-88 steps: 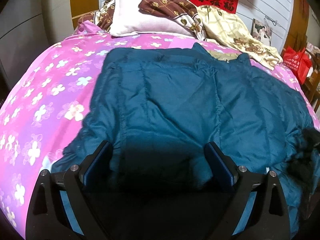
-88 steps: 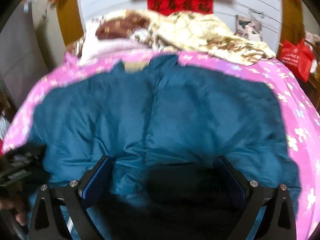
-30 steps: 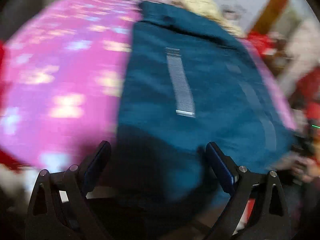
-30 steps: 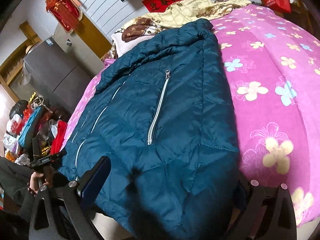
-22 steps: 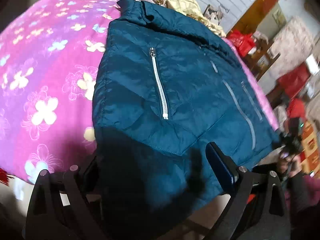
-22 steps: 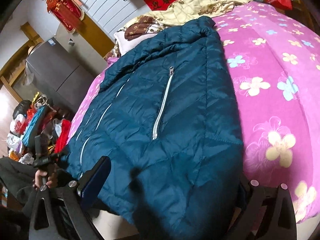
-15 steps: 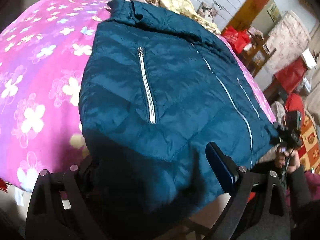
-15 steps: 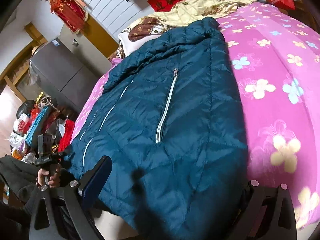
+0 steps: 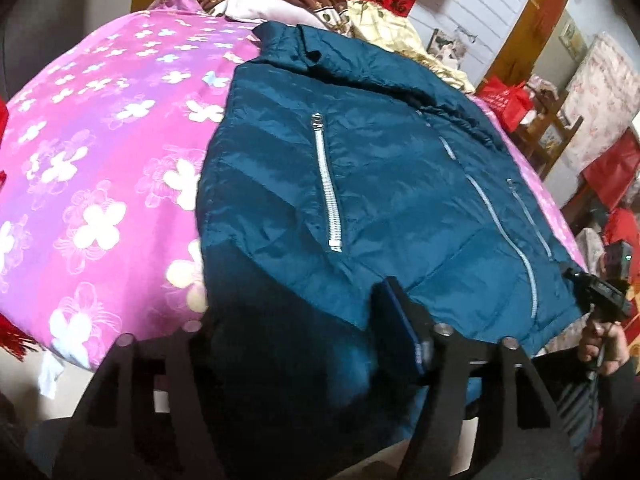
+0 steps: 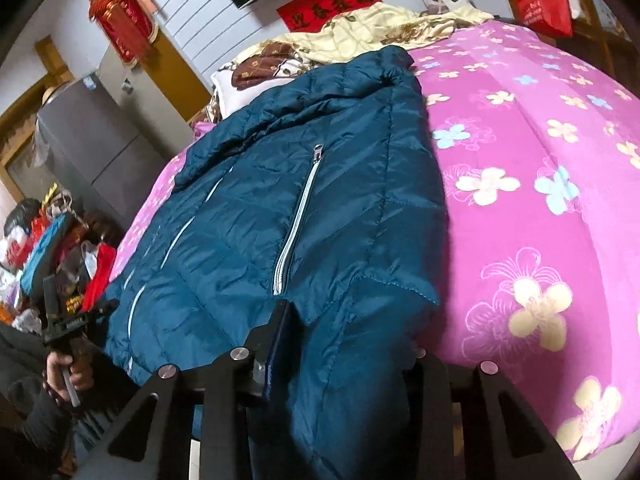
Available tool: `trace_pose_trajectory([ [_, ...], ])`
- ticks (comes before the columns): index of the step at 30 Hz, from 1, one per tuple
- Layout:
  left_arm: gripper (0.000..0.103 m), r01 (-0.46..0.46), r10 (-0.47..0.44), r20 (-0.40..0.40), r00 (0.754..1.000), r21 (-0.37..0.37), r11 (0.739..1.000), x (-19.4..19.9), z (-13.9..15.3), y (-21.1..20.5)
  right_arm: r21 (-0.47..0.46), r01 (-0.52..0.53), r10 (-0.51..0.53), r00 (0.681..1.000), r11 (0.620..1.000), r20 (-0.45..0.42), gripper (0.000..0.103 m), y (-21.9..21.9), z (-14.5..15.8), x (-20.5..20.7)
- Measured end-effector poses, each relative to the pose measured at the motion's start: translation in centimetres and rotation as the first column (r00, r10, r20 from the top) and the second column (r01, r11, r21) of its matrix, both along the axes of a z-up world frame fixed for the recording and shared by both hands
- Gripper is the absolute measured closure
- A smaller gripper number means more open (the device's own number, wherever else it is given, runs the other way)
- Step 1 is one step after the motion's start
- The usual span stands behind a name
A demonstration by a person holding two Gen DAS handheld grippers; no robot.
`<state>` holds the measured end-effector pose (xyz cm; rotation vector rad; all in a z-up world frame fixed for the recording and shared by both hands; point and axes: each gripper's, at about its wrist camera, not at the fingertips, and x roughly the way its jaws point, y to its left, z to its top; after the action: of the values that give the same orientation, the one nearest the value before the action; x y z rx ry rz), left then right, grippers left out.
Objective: Fold large clothes
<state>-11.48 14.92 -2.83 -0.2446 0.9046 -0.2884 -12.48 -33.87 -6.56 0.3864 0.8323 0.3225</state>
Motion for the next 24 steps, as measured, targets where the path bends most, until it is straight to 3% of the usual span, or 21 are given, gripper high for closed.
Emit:
trace_pose_trajectory([
  [8, 0.032, -0.022, 0.022, -0.006, 1.0, -0.022, 1.0, 0.2, 0.1, -0.1, 0.011, -0.044, 0.044, 0.999, 0.999, -0.009, 0.067, 0.3, 0.0, -0.9],
  [14, 0.03, -0.014, 0.015, -0.002, 1.0, 0.083, 0.996, 0.2, 0.1, -1.7, -0.008, -0.049, 0.049, 0.999, 0.999, -0.001, 0.067, 0.7, 0.1, -0.8],
  [18, 0.031, -0.047, 0.046, 0.006, 0.999, 0.103, 0.994, 0.1, -0.1, -2.0, -0.08, -0.056, 0.058, 0.998, 0.995, 0.023, 0.067, 1.8, 0.3, -1.0],
  [19, 0.032, -0.056, 0.056, 0.006, 0.998, 0.1, 0.993, 0.0, -0.1, -1.9, -0.097, -0.049, 0.052, 0.998, 0.994, 0.031, 0.068, 2.0, 0.3, -1.1],
  [22, 0.055, -0.1, 0.1, 0.001, 0.995, 0.112, 0.989, -0.1, 0.0, -1.5, -0.111, -0.025, 0.03, 0.998, 0.994, 0.048, 0.07, 2.2, 0.2, -1.3],
  [24, 0.068, -0.11, 0.111, -0.016, 0.994, 0.067, 0.992, -0.1, 0.0, -0.8, -0.11, -0.022, 0.027, 0.998, 0.994, 0.048, 0.07, 2.1, 0.2, -1.2],
])
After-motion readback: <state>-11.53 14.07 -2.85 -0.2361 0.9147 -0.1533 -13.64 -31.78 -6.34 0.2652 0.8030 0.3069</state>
